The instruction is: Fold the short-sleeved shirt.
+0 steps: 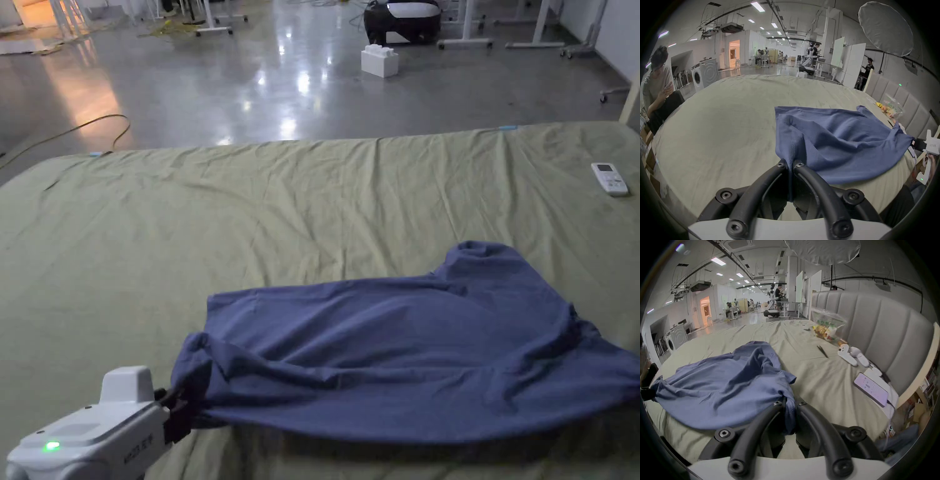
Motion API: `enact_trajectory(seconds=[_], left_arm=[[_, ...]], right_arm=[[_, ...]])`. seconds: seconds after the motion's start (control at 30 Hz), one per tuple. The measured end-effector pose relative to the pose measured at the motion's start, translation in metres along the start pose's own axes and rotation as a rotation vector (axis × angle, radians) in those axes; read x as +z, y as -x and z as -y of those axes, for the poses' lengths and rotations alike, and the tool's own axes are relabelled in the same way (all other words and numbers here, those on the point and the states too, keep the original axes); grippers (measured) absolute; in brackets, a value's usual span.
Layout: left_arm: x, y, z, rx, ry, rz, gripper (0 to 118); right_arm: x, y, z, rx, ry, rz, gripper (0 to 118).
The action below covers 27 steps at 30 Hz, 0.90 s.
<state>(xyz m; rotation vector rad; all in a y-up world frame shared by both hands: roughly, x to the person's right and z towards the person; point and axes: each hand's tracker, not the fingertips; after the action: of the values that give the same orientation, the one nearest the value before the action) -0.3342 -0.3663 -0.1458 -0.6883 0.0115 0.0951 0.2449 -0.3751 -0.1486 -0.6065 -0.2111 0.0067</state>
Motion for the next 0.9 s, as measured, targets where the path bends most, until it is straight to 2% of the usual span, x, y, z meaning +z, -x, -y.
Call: enact_trajectory(seconds=[0.07,0.13,0.3,0.33,0.37,0.4,0.43,0.47,0.5,0.6,0.67,0.77,0.9], left_arm=[[0.009,0.015,0.022,0.004,0.018,0.011,5],[0.023,0.023,0.045,0.025,0.049,0.01,5],[0.026,0.034,0.089,0.101,0.088,0.033,6],[0.022,0.033,0.094,0.094,0.096,0.001,11],[0.02,0.032,0.096,0.078,0.1,-0.041,33],[0.019,0.032,0.097,0.065,0.1,-0.061,56],[0.021,0.029,0.096,0.068,0.098,-0.039,72],[0.026,0.03,0.094,0.072,0.081,-0.014,78],[0.039,0.03,0.088,0.074,0.028,0.011,78],[0.073,0.023,0.064,-0.019,-0.129,-0.032,78],[0.1,0.012,0.043,-0.072,-0.224,-0.08,78],[0.16,-0.016,0.007,-0.088,-0.404,-0.018,78],[0.224,-0.048,-0.016,-0.152,-0.592,-0.033,78]], right_arm=[[0.02,-0.009,0.014,-0.019,0.009,0.0,8],[0.043,-0.014,0.032,-0.083,0.037,-0.03,8],[0.06,-0.008,0.068,-0.068,0.11,-0.048,8],[0.057,-0.008,0.071,-0.082,0.118,-0.075,9],[0.054,-0.007,0.073,-0.097,0.147,-0.079,9],[0.04,-0.014,0.08,-0.107,0.157,-0.068,16],[0.042,-0.015,0.08,-0.127,0.162,-0.057,32],[0.046,-0.017,0.078,-0.141,0.155,-0.052,56],[0.053,-0.019,0.075,-0.158,0.132,-0.061,62],[0.088,-0.017,0.05,-0.176,0.0,-0.171,61],[0.114,-0.01,0.027,-0.12,-0.082,-0.207,66],[0.158,0.006,-0.006,-0.027,-0.244,-0.254,71],[0.21,0.026,-0.036,0.033,-0.443,-0.334,71]])
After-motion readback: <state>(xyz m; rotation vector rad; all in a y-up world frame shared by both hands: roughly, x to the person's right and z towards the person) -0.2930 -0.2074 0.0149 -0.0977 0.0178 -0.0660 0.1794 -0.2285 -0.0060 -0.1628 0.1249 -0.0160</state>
